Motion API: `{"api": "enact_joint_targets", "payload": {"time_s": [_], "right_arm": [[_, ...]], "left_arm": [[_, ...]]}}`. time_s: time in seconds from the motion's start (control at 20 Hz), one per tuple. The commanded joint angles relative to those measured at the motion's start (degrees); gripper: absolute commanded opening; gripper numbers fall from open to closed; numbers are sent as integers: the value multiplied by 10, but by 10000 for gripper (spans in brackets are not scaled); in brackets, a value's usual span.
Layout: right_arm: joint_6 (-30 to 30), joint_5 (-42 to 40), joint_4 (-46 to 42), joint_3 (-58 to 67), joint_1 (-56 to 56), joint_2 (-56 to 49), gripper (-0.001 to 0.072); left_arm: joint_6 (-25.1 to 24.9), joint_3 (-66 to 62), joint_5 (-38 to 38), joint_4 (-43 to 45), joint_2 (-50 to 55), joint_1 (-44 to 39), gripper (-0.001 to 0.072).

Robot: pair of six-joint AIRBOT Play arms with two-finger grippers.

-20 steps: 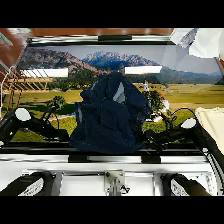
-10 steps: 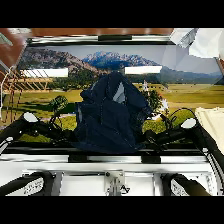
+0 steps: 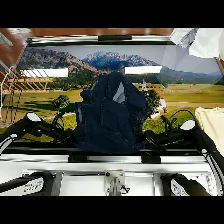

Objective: Fold the shirts.

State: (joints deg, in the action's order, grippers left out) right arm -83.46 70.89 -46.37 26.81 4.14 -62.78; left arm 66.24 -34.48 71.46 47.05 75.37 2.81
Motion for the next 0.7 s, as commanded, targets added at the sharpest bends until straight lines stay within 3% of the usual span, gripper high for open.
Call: {"api": "enact_joint_targets", "payload": {"time_s": [0.0, 0.35, 0.4, 0.45, 0.55, 0.65], "right_arm": [[-3, -28, 12, -24, 0, 0, 691], [-4, -117, 45, -33, -116, -61, 688], [-3, -123, 48, -33, -122, -67, 638], [-3, -124, 47, -33, -121, -65, 516], [-3, -114, 38, -23, -104, -53, 170], [7, -96, 38, -1, -87, -28, 140]], "left_arm": [[-17, -8, 21, -4, -4, 1, 95], [-17, -25, 45, -4, -26, 1, 95], [-17, -29, 50, -4, -32, 1, 95], [-18, -32, 53, -4, -37, 1, 95], [-28, -42, 54, -3, -47, 1, 95], [-49, -55, 56, -4, -54, 2, 95]]}}
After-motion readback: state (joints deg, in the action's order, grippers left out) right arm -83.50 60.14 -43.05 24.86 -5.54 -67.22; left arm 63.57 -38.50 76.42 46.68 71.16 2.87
